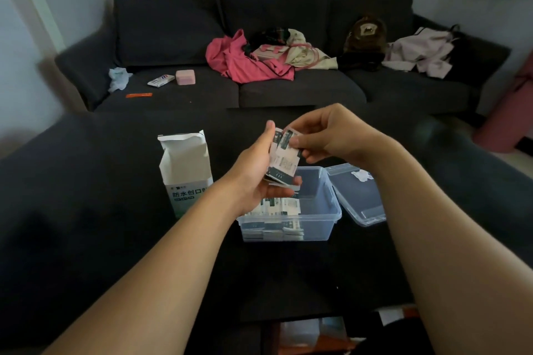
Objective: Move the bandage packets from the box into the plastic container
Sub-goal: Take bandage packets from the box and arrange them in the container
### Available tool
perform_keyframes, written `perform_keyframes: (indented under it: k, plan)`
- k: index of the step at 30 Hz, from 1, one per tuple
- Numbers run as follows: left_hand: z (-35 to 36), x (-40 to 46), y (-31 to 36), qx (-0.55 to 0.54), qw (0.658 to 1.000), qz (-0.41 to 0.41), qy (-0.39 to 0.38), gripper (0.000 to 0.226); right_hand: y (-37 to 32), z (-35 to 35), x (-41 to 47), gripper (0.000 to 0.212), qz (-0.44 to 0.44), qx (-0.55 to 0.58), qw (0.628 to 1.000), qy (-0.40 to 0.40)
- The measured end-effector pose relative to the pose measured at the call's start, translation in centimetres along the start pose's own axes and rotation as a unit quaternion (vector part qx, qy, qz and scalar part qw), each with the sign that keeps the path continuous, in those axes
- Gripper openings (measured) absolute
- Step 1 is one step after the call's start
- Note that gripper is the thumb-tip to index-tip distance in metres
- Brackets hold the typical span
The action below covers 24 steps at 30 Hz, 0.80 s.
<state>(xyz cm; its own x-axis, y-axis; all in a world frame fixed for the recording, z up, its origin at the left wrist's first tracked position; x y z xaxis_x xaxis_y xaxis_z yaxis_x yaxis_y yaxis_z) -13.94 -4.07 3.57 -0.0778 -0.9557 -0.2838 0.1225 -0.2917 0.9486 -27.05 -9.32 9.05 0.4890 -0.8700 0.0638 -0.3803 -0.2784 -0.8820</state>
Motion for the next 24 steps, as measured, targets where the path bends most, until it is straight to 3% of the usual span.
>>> perform_keyframes:
  k: [4, 7, 11, 13, 15, 20, 24]
  plan:
    - [0.6, 0.1, 0.1, 0.026, 0.999, 0.026, -0.012, 0.035, -0.2, 0.1, 0.4, 0.024, -0.035, -0.071, 0.996, 0.044]
    - [0.7, 0.5, 0.1, 0.026, 0.999, 0.034, -0.009, 0.03, -0.3, 0.8, 0.8, 0.037, -0.055, -0.099, 0.992, 0.047]
    - [0.6, 0.7, 0.4, -0.014, 1.0, 0.024, -0.004, 0.039, -0.1, 2.7, 0.5, 0.031, -0.012, 0.02, 0.999, -0.023]
    - [0.5, 0.7, 0.3, -0.018, 0.999, 0.023, 0.017, 0.054, -0.2, 3.1, 0.4, 0.037, -0.012, 0.038, 0.998, -0.046]
    - [0.1, 0.9, 0.2, -0.013, 0.998, 0.026, 0.056, 0.069, -0.3, 3.0, 0.6, 0.038, -0.024, 0.014, 0.999, -0.04]
    - [0.0, 1.5, -0.3, 0.017, 0.996, 0.018, 0.09, 0.067, -1.5, 1.6, 0.9, 0.013, -0.104, -0.18, 0.977, 0.045]
    - [0.0, 1.7, -0.1, 0.079, 0.989, 0.031, 0.121, 0.073, -1.7, 1.5, 0.8, 0.01, -0.11, -0.209, 0.97, 0.049]
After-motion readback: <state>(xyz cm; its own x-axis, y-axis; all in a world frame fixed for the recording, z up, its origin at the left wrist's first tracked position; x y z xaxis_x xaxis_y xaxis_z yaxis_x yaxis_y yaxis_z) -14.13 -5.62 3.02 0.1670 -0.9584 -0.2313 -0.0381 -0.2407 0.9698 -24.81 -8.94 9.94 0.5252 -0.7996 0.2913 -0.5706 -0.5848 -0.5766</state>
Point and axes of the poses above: each hand's wrist, its own x-axis towards the middle knuckle, its own z-axis out of the palm, y = z × x, the point moved 6 cm from there along x, towards the middle knuckle, and after that the axes turned 3 degrees about -z, right-handed, at the moved point
